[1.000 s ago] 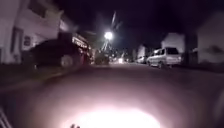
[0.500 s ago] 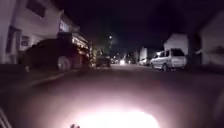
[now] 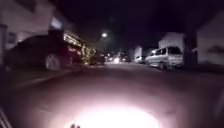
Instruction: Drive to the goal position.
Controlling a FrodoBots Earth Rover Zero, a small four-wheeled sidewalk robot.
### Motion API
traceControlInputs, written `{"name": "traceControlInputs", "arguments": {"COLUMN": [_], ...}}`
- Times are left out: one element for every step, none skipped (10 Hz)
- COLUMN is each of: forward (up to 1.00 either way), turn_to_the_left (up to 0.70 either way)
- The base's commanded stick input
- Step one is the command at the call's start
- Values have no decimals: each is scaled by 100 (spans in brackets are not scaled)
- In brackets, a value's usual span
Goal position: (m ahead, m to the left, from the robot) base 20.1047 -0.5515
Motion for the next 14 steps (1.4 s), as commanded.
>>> {"name": "traceControlInputs", "arguments": {"forward": [100, 100, 100, 100, 100, 100, 100, 100, 100, 100, 100, 100, 100, 100], "turn_to_the_left": [0, 0, 0, 0, 0, 0, 0, 0, 0, 0, 0, 0, 0, 0]}}
